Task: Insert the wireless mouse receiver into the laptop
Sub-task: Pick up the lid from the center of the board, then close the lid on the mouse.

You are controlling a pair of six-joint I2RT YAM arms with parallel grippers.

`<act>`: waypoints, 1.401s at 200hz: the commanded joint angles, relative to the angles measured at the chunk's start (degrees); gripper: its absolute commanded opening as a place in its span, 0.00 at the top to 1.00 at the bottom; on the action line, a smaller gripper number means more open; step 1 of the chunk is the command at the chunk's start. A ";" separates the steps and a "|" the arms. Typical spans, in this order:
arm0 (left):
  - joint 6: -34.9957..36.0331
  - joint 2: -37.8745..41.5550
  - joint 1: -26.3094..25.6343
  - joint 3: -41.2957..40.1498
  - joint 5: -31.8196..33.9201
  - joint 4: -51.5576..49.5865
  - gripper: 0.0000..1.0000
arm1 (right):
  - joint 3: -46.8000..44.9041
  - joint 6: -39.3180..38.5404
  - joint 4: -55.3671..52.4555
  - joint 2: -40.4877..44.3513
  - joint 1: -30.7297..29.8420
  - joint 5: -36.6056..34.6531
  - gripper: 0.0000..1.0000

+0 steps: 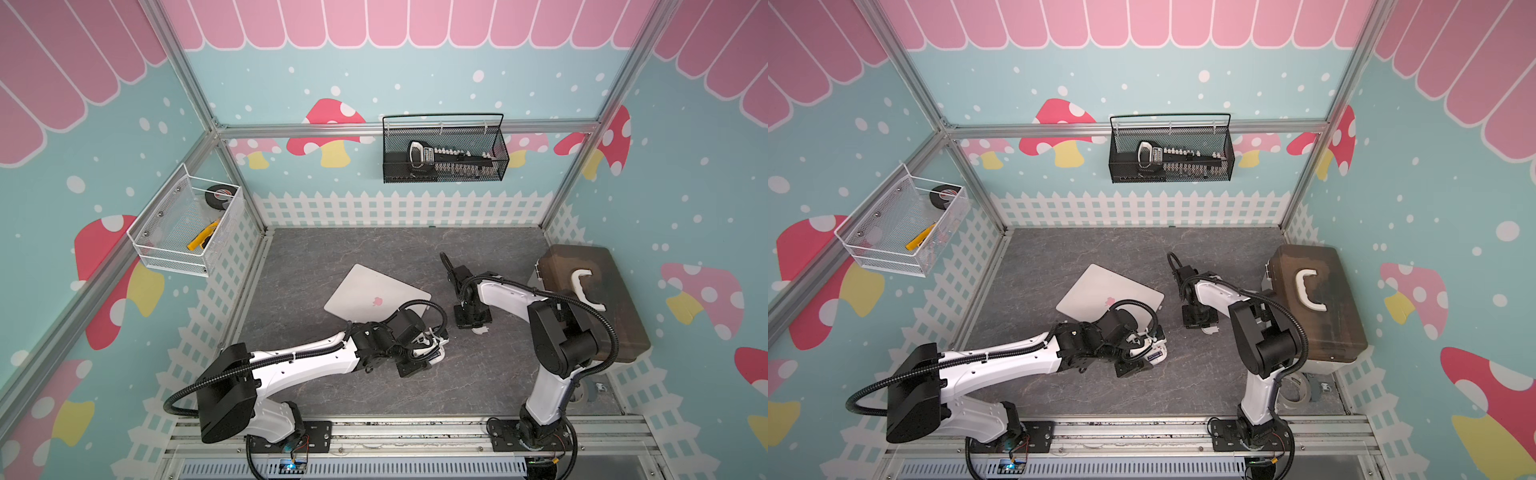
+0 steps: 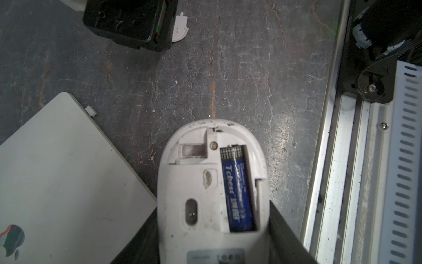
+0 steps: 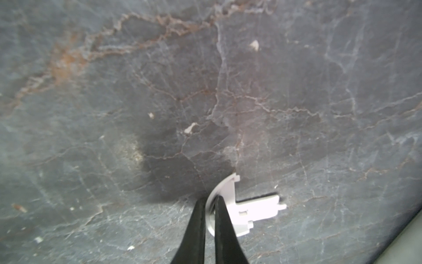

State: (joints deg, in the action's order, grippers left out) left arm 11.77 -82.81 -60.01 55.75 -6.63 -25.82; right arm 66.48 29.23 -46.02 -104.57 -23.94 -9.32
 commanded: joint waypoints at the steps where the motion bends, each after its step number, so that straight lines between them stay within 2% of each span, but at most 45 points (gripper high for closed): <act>1: 0.67 0.42 0.30 -0.42 0.57 1.24 0.76 | -0.30 -0.76 -0.95 2.05 0.09 0.98 0.94; 46: 0.58 0.82 0.26 -0.47 1.10 1.69 0.76 | 0.96 -1.36 -2.03 3.69 0.06 2.96 0.97; 80: 0.61 1.15 0.33 -0.59 2.36 2.64 0.76 | 4.52 -3.13 -4.27 9.79 0.21 7.43 0.97; 109: 1.03 1.31 0.27 -0.68 4.16 4.34 0.76 | 7.48 -4.80 -5.00 16.66 1.97 19.69 0.97; 139: 1.11 2.39 1.95 -3.15 5.04 10.08 0.75 | 9.49 -4.45 -6.76 21.94 6.55 34.71 0.97; 149: 1.43 2.90 2.71 -4.28 5.25 12.43 0.74 | 9.56 -4.05 -6.99 23.12 8.00 40.57 0.97; 188: 4.67 5.11 6.20 -8.48 5.33 20.34 0.75 | 7.05 -1.34 -4.04 26.86 9.51 56.12 0.97; 237: 9.55 9.80 12.54 -13.62 -2.17 28.43 0.75 | 2.70 4.08 4.96 30.49 9.62 71.81 0.97; 280: 9.85 10.37 14.39 -11.93 -7.69 28.40 0.75 | -3.55 16.72 22.36 32.92 9.62 79.64 0.97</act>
State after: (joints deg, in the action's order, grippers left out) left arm 19.16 -73.38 -45.95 42.57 -9.19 -0.10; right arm 65.36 38.00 -35.24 -73.10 -14.57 62.43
